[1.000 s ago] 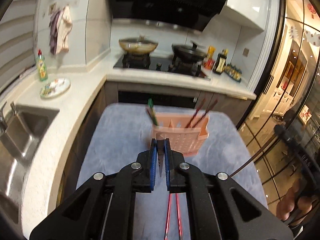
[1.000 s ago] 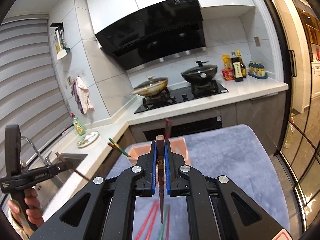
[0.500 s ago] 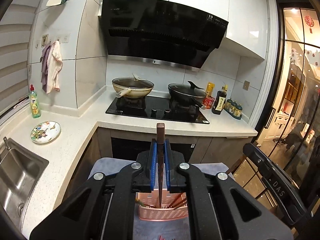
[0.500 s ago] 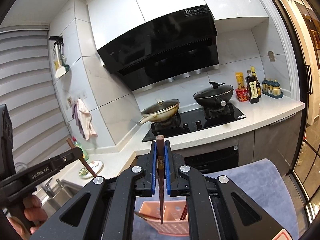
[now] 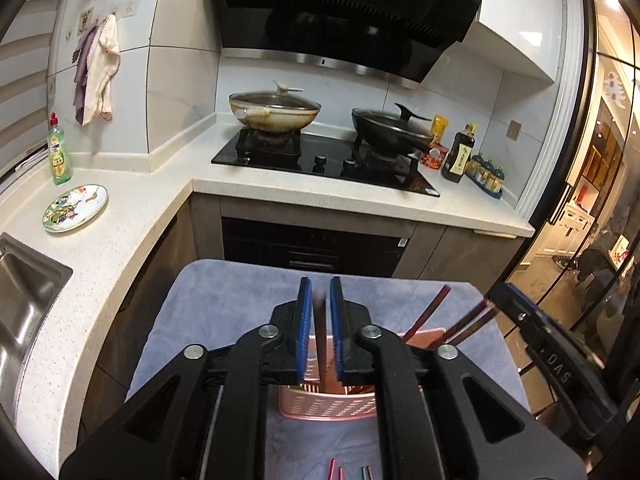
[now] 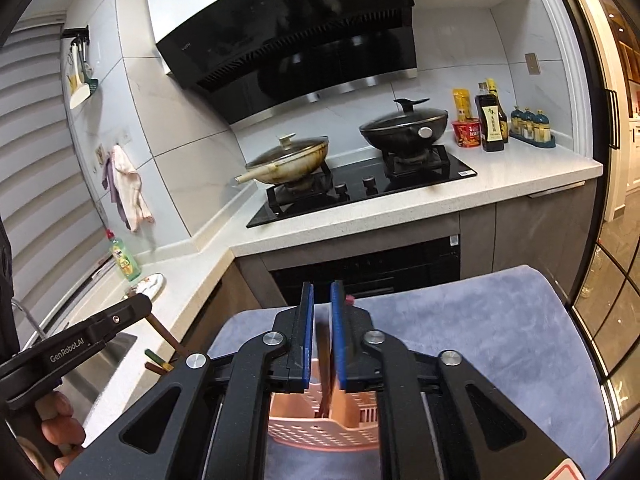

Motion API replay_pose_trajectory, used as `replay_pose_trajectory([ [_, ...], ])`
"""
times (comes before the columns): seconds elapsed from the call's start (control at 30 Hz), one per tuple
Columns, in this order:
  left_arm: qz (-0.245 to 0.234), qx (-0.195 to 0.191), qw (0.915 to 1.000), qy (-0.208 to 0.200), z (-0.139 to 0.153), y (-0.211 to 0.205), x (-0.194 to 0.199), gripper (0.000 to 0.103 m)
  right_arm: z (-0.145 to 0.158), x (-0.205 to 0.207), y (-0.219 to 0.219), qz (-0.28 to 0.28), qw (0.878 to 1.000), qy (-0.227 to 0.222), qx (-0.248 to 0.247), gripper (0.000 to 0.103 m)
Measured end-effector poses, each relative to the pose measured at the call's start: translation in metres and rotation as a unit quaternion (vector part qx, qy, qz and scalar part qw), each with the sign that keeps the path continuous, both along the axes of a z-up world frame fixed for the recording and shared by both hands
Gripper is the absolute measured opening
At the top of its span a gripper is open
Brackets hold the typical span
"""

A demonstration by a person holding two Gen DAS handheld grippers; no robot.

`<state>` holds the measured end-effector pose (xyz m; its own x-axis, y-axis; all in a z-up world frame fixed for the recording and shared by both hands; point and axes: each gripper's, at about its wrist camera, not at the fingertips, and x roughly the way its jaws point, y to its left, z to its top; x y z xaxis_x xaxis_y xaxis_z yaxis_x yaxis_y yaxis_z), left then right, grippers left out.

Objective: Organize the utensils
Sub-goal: 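Carry both brown chopsticks into the pink holder and open both tools, then withdraw both open tools toward the remaining red and green chopsticks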

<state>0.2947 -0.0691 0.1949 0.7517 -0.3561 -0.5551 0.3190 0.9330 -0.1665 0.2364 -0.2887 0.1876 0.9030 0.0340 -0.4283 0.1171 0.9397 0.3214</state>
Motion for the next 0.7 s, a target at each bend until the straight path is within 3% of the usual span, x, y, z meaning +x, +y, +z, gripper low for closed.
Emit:
replay_pose_trajectory([
  [0.03, 0.001, 0.002, 1.0, 0.0, -0.001, 0.001, 0.0, 0.025, 0.001, -0.002, 0.0, 0.0, 1.0, 0.0, 0.0, 0.015],
  [0.07, 0.005, 0.006, 1.0, -0.002, -0.001, 0.001, -0.002, 0.04, 0.004, -0.007, -0.003, -0.001, 1.0, -0.004, 0.0, 0.017],
  [0.1, 0.007, 0.007, 0.9999, -0.01, 0.001, 0.003, -0.007, 0.046, 0.007, -0.011, -0.004, -0.001, 1.0, -0.008, 0.0, 0.019],
  [0.17, 0.011, 0.013, 0.9997, -0.02, 0.005, 0.005, -0.015, 0.052, 0.013, -0.02, -0.005, -0.002, 1.0, -0.017, -0.001, 0.026],
  [0.37, 0.026, 0.029, 0.9987, -0.033, 0.015, 0.017, -0.052, 0.074, 0.022, -0.062, -0.004, 0.011, 1.0, -0.025, 0.008, 0.031],
  [0.53, 0.029, 0.047, 0.9984, -0.013, 0.001, 0.037, -0.092, 0.076, 0.009, -0.111, 0.003, 0.024, 1.0, -0.01, 0.012, 0.038],
  [0.7, 0.034, 0.059, 0.9975, 0.021, -0.031, 0.056, -0.129, 0.076, -0.018, -0.164, 0.019, 0.021, 0.999, 0.02, -0.029, 0.038],
])
